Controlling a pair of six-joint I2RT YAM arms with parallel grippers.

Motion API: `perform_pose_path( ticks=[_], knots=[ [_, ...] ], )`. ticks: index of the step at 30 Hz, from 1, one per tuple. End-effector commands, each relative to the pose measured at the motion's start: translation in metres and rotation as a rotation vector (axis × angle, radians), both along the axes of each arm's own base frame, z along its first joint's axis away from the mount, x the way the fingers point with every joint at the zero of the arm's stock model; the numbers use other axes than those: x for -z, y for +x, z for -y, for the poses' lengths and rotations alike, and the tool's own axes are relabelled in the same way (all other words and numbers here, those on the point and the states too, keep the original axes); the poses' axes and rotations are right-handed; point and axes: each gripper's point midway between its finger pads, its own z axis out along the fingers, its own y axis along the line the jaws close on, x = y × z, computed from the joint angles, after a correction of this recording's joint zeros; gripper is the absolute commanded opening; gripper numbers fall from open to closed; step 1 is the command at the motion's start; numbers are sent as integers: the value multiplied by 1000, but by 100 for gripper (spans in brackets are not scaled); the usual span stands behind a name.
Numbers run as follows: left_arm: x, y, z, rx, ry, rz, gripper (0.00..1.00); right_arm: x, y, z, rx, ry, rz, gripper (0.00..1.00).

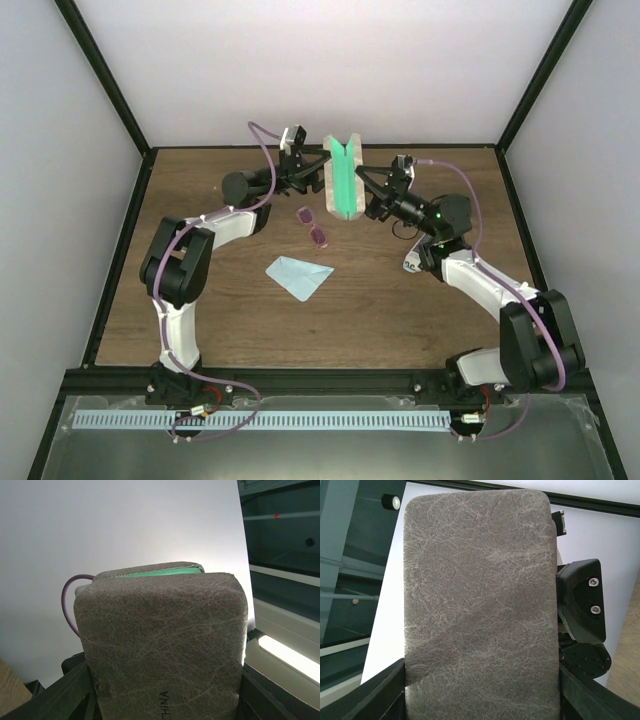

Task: Organize the sunglasses
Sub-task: Open the sunglasses case.

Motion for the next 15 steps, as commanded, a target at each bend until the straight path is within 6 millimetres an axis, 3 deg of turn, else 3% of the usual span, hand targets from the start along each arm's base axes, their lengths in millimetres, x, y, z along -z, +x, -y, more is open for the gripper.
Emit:
perform_pose_path(
  ticks=[1,15],
  knots=[
    [13,52,-80,-273,-132,93,50,-161,-135,66,99,274,788,33],
    [7,63,-96,-316,-170,64,50,-187,-152,85,147,389,829,29]
  ],
)
